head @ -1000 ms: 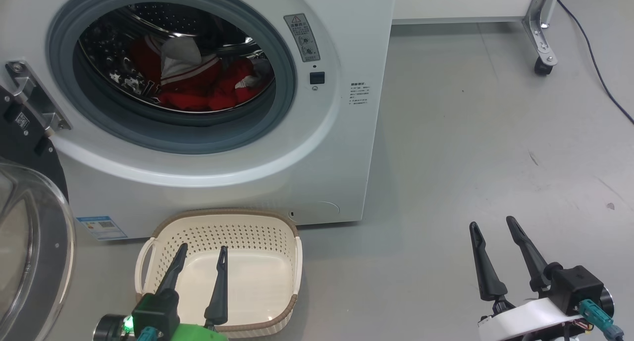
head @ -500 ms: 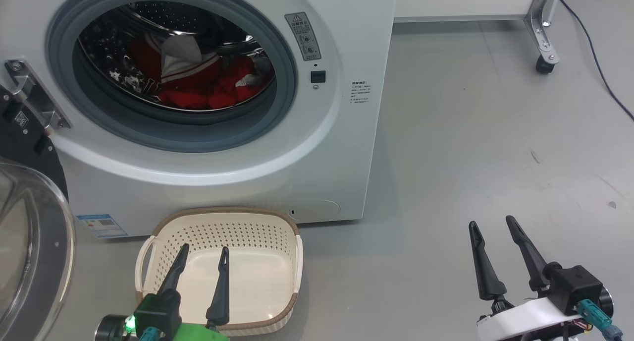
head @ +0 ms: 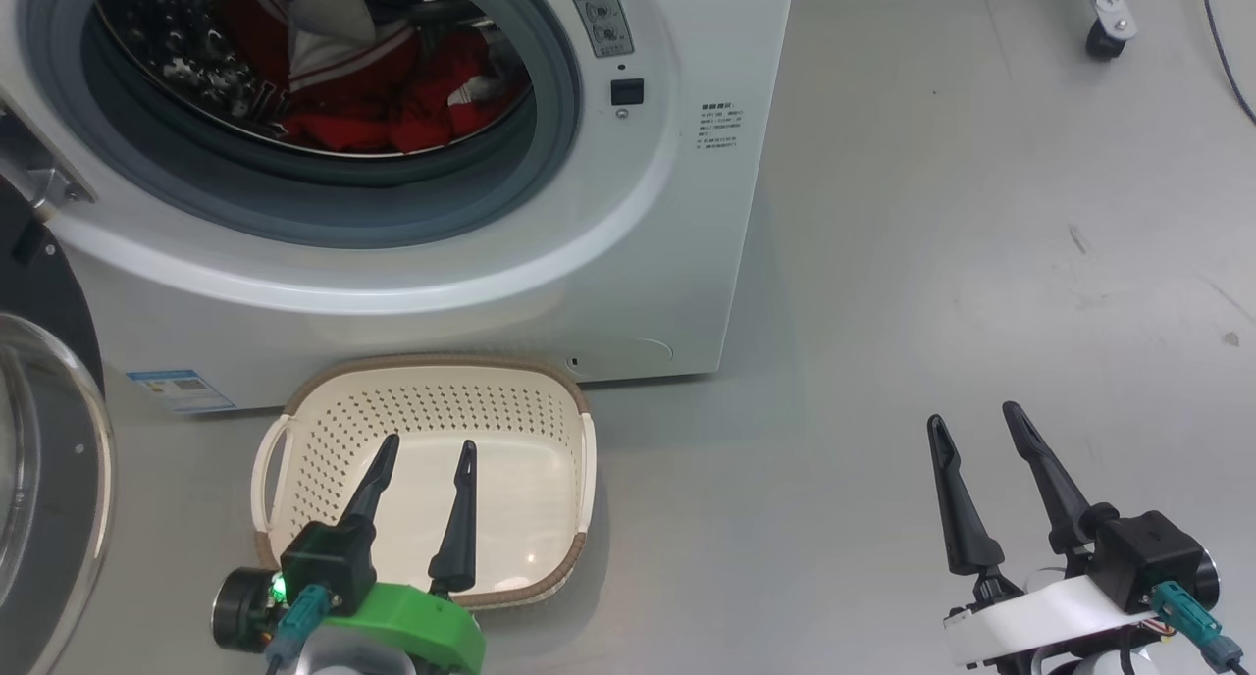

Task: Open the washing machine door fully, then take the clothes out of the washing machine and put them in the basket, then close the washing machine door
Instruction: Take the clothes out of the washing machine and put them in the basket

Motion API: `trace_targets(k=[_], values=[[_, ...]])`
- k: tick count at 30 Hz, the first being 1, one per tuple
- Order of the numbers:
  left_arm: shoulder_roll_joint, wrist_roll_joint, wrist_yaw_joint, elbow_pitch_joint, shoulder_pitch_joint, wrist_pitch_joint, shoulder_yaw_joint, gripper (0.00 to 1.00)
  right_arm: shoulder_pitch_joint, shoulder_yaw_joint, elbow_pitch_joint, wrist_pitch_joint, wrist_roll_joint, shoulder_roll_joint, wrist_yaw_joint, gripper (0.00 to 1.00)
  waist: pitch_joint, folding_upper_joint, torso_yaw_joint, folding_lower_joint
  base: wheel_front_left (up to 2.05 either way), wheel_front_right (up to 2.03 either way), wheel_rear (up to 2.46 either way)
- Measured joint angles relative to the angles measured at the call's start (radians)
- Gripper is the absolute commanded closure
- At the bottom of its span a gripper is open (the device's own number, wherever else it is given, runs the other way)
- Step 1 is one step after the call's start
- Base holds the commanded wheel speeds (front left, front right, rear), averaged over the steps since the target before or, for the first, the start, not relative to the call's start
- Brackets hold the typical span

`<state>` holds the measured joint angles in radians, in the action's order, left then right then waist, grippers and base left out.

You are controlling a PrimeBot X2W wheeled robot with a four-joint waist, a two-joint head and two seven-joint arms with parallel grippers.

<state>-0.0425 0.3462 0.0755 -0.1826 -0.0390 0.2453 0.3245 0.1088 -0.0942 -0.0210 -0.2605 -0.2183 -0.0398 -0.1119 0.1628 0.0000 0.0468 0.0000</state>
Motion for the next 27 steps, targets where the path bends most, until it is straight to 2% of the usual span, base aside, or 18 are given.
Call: trace_targets(k=[7, 14, 20, 27], values=[[0.0, 0.03, 0.0, -0.064, -0.098, -0.054, 0.038, 0.0, -0.022, 0.0, 0.017, 0.0, 0.001, -0.002, -0.001, 0.0, 0.087, 0.0, -0.01, 0.0, 0.0, 0.0, 0.0], [0.002, 0.106, -0.012, -0.133, -0.286, -0.148, 0.047, 0.0, -0.081, -0.003, 0.045, 0.0, 0.011, -0.021, -0.006, 0.0, 0.195, 0.0, -0.02, 0.0, 0.0, 0.0, 0.0], [0.003, 0.119, -0.016, -0.161, -0.462, -0.249, -0.006, 0.0, -0.143, -0.008, 0.06, 0.0, 0.008, -0.018, -0.009, 0.0, 0.279, 0.0, -0.033, 0.0, 0.0, 0.0, 0.0], [-0.039, 0.128, -0.02, -0.158, -0.691, -0.357, -0.063, 0.0, -0.208, -0.013, 0.067, 0.0, -0.018, -0.016, -0.01, 0.0, 0.375, 0.0, -0.059, 0.0, 0.0, 0.0, 0.0]])
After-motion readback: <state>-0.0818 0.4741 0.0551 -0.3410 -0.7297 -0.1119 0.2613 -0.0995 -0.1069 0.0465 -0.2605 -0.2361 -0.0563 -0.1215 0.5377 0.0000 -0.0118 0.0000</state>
